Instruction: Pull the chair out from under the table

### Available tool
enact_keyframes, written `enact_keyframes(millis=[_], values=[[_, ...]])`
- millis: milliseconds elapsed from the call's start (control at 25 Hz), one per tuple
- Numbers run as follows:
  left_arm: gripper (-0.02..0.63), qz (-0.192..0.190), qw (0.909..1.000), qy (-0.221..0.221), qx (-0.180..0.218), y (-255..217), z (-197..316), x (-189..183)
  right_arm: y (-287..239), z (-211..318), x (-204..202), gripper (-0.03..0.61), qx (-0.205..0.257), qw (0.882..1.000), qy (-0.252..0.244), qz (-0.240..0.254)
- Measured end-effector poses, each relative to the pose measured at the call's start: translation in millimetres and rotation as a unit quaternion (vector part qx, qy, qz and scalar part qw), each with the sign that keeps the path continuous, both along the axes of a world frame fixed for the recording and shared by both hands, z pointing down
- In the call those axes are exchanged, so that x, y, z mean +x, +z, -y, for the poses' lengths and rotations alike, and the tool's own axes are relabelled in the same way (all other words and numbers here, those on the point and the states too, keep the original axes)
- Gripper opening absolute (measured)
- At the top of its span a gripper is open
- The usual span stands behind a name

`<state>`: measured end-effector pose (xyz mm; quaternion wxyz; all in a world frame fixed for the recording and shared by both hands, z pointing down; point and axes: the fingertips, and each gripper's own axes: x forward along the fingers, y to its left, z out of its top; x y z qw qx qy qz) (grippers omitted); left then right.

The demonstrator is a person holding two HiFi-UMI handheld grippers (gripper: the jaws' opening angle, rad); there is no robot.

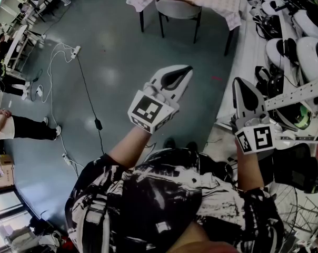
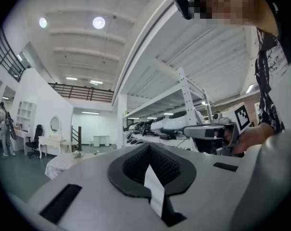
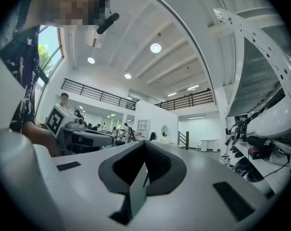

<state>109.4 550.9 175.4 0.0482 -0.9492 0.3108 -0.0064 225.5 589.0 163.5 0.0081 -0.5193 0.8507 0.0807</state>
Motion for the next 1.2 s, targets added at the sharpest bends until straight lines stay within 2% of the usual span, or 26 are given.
enact_keyframes(millis=[440, 600, 640, 680, 720, 760, 800, 920, 1200], values=[[0.0, 0.0, 0.9999, 0.009, 0.005, 6.6, -4.4, 1.3, 0.8, -2.3, -1.1, -0.002, 0.0, 1.0, -0.004, 0.002], [0.001, -0.019, 0.9996, 0.019, 0.013, -0.4, -8.9, 1.8, -2.3, -2.7, -1.9, 0.0, 0.012, 0.999, -0.017, 0.03], [0.046, -0.03, 0.9989, 0.033, 0.013, -4.3, -12.1, 4.6, -4.8, -2.7, -3.0, 0.019, 0.019, 0.999, -0.023, 0.039], [0.223, -0.042, 0.9979, 0.048, 0.012, -8.3, -14.6, 8.2, -8.7, -2.4, -4.0, 0.251, 0.029, 0.998, -0.029, 0.051], [0.409, -0.053, 0.9968, 0.06, 0.01, -12.2, -15.7, 11.0, -13.6, -2.0, -4.2, 0.415, 0.041, 0.997, -0.033, 0.064], [0.504, -0.061, 0.996, 0.065, 0.008, -15.6, -15.7, 12.3, -18.1, -1.7, -4.1, 0.515, 0.053, 0.995, -0.034, 0.072], [0.533, -0.065, 0.9956, 0.066, 0.009, -18.3, -15.5, 12.2, -21.1, -1.9, -4.4, 0.563, 0.062, 0.995, -0.034, 0.074], [0.561, -0.064, 0.9956, 0.065, 0.021, -21.4, -15.7, 9.9, -23.0, -4.0, -6.7, 0.575, 0.07, 0.994, -0.041, 0.066], [0.562, -0.057, 0.9959, 0.066, 0.025, -17.5, -12.2, 10.1, -19.7, -3.5, -0.2, 0.575, 0.064, 0.994, -0.049, 0.068]])
